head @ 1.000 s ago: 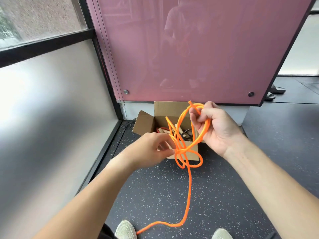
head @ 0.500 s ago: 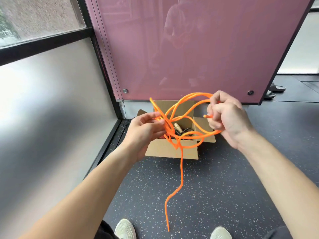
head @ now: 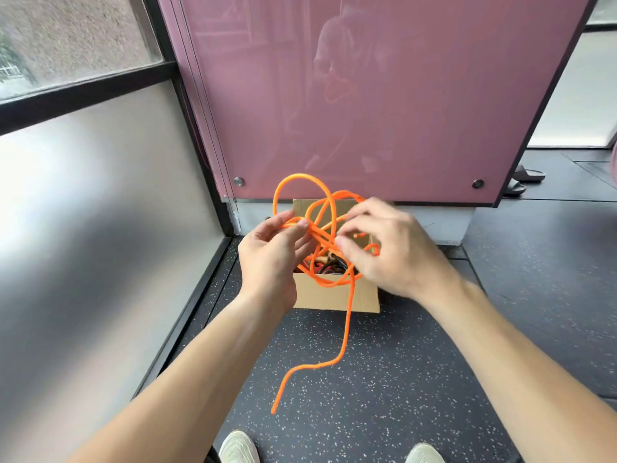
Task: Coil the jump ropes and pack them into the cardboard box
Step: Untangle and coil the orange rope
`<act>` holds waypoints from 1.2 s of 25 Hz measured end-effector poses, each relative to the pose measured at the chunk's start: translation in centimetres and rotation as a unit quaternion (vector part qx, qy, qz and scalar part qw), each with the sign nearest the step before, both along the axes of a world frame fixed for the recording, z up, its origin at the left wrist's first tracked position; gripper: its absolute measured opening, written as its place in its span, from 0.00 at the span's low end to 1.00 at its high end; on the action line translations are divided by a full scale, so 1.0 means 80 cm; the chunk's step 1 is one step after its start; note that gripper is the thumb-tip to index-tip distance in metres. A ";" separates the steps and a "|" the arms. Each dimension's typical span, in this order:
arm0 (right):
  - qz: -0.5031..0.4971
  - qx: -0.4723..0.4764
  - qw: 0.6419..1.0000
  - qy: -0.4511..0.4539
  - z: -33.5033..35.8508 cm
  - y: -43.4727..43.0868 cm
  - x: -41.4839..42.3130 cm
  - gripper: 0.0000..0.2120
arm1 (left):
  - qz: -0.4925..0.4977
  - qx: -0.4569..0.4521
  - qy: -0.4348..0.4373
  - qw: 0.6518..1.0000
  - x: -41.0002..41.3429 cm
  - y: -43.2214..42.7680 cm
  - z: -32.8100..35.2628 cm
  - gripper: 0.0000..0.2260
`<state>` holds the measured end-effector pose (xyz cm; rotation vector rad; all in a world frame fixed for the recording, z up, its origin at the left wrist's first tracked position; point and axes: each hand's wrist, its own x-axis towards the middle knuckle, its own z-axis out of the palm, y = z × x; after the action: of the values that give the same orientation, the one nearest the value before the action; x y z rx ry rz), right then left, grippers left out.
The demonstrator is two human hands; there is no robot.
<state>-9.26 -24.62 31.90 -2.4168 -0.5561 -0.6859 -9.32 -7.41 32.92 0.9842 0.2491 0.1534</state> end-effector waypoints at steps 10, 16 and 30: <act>0.048 0.028 0.996 0.073 -0.015 0.010 0.001 0.13 | -0.059 0.645 -0.109 0.754 0.008 0.055 -0.012 0.05; 0.007 0.166 0.986 0.026 -0.010 0.025 -0.006 0.09 | -0.251 0.536 -0.167 0.789 0.003 0.048 -0.016 0.13; -0.213 0.091 0.965 0.120 0.011 -0.068 0.013 0.30 | 0.182 -0.055 0.087 0.978 0.059 0.181 -0.015 0.14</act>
<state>-8.25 -30.06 32.77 -2.4137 0.1295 -0.5698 -4.59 7.09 31.71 0.8358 0.5924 0.3851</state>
